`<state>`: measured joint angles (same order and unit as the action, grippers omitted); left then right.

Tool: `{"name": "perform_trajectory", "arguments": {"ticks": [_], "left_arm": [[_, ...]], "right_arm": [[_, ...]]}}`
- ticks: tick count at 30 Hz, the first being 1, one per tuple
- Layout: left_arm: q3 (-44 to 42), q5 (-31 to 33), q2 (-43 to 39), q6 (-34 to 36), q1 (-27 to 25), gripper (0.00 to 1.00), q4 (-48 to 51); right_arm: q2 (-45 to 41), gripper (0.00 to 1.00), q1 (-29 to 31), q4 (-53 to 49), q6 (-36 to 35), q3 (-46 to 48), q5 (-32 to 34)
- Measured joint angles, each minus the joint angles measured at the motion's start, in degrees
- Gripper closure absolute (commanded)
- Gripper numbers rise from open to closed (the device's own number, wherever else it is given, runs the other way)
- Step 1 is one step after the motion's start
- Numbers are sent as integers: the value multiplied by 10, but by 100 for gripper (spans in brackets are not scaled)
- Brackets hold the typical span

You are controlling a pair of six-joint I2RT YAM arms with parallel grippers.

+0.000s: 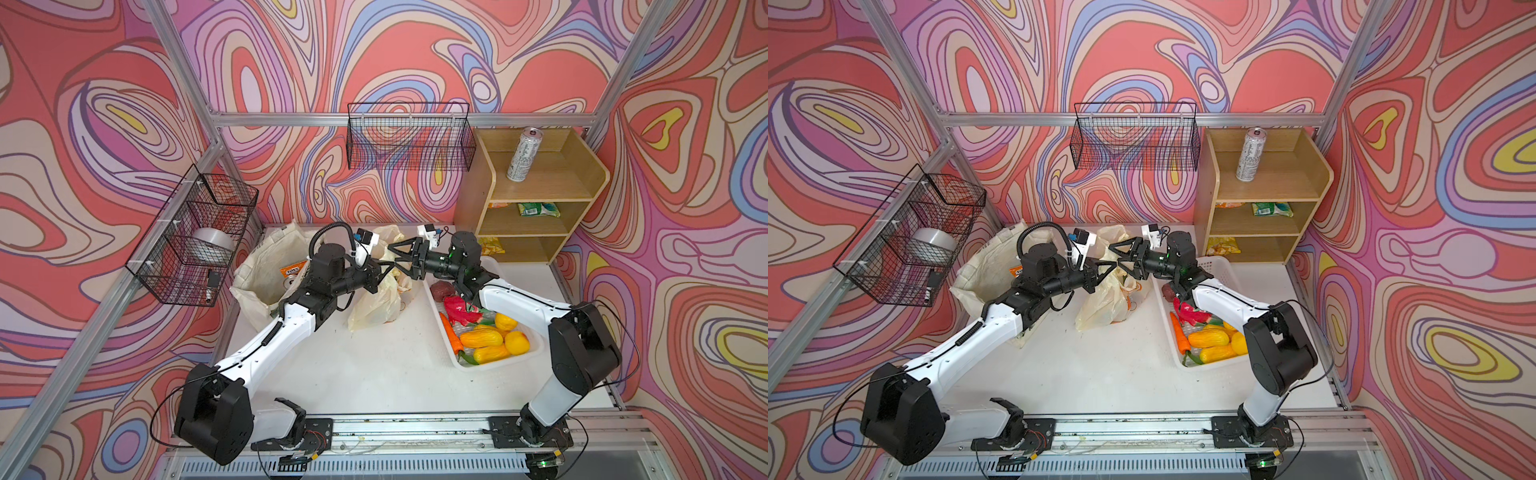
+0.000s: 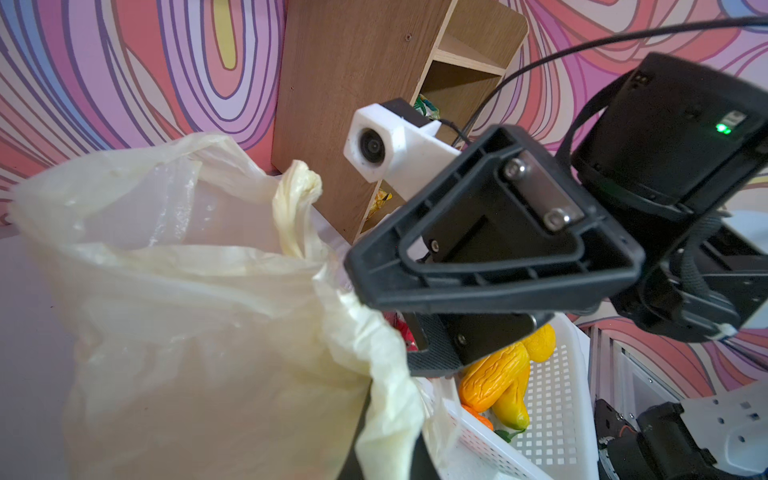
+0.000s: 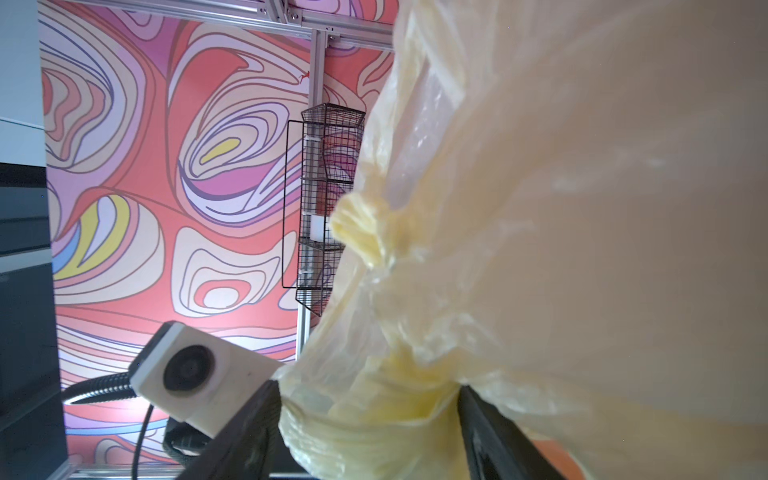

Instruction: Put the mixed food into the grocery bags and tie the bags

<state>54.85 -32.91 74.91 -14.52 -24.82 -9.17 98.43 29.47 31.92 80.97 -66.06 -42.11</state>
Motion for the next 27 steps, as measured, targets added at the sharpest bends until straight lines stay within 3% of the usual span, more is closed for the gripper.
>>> {"name": "perform_trajectory", "arguments": {"ticks": [4,6,11,13,15,17,19,27], "left_arm": [[0,-21,8,15,0,100,13],[0,-33,14,22,0,100,23],[-3,-38,24,25,-1,100,23],[-6,-39,24,25,-1,100,14],[-6,-40,24,26,-1,100,12],[-8,-42,24,30,-3,100,17],[-10,-43,24,35,-6,100,30],[-6,-44,5,75,-9,100,91]], "right_arm": [[49,45,1,88,63,-7,-9],[76,65,2,122,89,-17,-14],[104,97,2,168,133,-31,-33],[104,92,2,178,136,-30,-42],[104,76,2,185,134,-30,-47],[101,53,2,187,124,-25,-51],[92,44,2,173,108,-19,-55],[30,44,4,35,-10,-2,-74]]}}
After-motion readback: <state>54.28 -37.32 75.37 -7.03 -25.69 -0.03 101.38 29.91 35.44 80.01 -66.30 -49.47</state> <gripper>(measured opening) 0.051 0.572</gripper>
